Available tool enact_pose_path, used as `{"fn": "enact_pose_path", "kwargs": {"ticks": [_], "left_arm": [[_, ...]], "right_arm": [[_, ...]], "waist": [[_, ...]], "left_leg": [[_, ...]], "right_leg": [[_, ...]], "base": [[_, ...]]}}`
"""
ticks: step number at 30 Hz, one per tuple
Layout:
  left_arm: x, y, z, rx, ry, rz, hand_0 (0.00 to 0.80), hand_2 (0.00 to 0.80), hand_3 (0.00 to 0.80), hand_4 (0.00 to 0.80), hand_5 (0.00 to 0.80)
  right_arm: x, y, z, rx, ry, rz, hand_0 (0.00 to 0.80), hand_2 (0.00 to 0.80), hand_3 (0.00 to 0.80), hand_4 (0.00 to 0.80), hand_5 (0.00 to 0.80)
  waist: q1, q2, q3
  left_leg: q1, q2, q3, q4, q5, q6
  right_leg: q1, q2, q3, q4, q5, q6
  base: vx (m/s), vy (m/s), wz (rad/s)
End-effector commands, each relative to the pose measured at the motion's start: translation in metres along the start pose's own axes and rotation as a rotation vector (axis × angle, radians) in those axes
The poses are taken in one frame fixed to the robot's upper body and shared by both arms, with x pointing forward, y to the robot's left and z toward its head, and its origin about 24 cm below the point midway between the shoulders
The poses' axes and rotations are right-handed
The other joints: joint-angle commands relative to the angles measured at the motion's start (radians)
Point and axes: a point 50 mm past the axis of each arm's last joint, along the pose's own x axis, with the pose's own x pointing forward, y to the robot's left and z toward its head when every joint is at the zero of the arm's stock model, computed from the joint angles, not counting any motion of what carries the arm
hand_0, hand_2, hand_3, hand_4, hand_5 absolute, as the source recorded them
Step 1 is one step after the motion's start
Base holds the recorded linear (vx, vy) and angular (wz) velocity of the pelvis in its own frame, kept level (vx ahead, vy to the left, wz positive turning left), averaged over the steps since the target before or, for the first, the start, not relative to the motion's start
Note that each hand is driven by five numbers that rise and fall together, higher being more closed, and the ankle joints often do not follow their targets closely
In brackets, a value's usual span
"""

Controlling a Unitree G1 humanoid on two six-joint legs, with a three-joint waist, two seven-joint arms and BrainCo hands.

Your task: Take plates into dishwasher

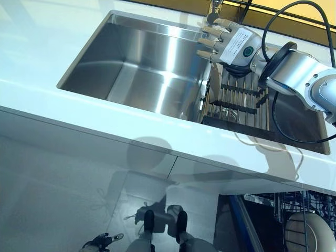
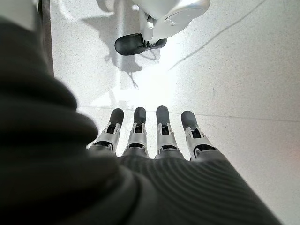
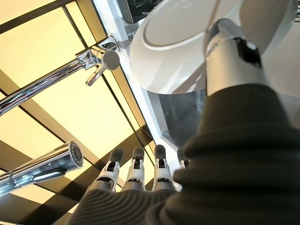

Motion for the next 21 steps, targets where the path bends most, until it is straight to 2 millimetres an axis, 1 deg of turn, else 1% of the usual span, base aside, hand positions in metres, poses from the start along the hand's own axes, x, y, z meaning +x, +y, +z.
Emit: {"fn": "enact_pose_path", "kwargs": {"ticks": [1,11,12,13,14,15,16,21], "left_arm": [[0.0,0.008,-0.001,-0.002,-0.002,0.031,0.0,0.0,0.0,0.0,0.0],[-0.001,0.007,0.0,-0.009,-0.024,0.019,0.0,0.0,0.0,0.0,0.0],[-0.001,0.007,0.0,-0.01,-0.024,0.017,0.0,0.0,0.0,0.0,0.0],[-0.001,0.007,0.0,-0.011,-0.024,0.017,0.0,0.0,0.0,0.0,0.0],[-0.001,0.007,0.0,-0.011,-0.024,0.017,0.0,0.0,0.0,0.0,0.0],[-0.001,0.007,0.0,-0.013,-0.022,0.017,0.0,0.0,0.0,0.0,0.0],[-0.001,0.007,0.0,-0.014,-0.021,0.017,0.0,0.0,0.0,0.0,0.0],[-0.001,0.007,-0.001,-0.01,-0.023,0.017,0.0,0.0,0.0,0.0,0.0]], "right_arm": [[-0.002,-0.013,-0.025,-0.039,0.094,-0.009,0.0,0.0,0.0,0.0,0.0],[-0.002,-0.005,-0.024,-0.061,0.082,0.041,0.0,0.0,0.0,0.0,0.0],[-0.002,-0.004,-0.024,-0.069,0.078,0.048,0.047,0.047,0.047,0.047,0.047],[-0.002,-0.004,-0.023,-0.076,0.074,0.054,0.113,0.113,0.113,0.113,0.113],[-0.002,-0.003,-0.023,-0.077,0.074,0.054,0.138,0.138,0.138,0.138,0.138],[-0.001,-0.002,-0.022,-0.087,0.069,0.065,0.577,0.577,0.577,0.577,0.577],[-0.001,-0.001,-0.021,-0.098,0.069,0.073,0.8,0.8,0.8,0.8,0.8],[-0.001,0.002,-0.021,-0.124,0.069,0.124,0.8,0.8,0.8,0.8,0.8]], "waist": [[0.031,-0.015,0.016],[0.033,-0.009,0.027],[0.033,-0.009,0.027],[0.033,-0.008,0.027],[0.033,-0.008,0.027],[0.033,-0.009,0.027],[0.032,-0.01,0.026],[0.034,-0.012,0.024]], "left_leg": [[-0.014,0.011,0.023,-0.006,-0.044,0.002],[-0.02,0.012,0.023,-0.006,-0.038,0.0],[-0.02,0.012,0.023,-0.006,-0.037,0.0],[-0.02,0.012,0.023,-0.006,-0.037,0.0],[-0.02,0.012,0.023,-0.006,-0.037,0.0],[-0.02,0.012,0.024,-0.006,-0.037,-0.001],[-0.02,0.012,0.024,-0.006,-0.036,-0.001],[-0.021,0.012,0.025,-0.006,-0.034,-0.001]], "right_leg": [[0.002,0.0,0.019,0.012,-0.048,0.071],[-0.001,-0.002,0.011,0.009,-0.042,0.072],[-0.001,-0.002,0.011,0.008,-0.043,0.072],[-0.001,-0.002,0.01,0.008,-0.043,0.072],[-0.001,-0.002,0.01,0.008,-0.043,0.072],[0.0,-0.002,0.01,0.008,-0.043,0.072],[0.0,-0.002,0.009,0.008,-0.042,0.071],[0.0,-0.002,0.007,0.006,-0.041,0.072]], "base": [[0.0,0.0,0.0],[0.0,0.0,0.0],[0.0,0.0,0.0],[0.0,0.0,0.0],[0.0,0.0,0.0],[0.0,0.0,0.0],[0.0,0.0,0.0],[0.0,0.0,0.0]]}}
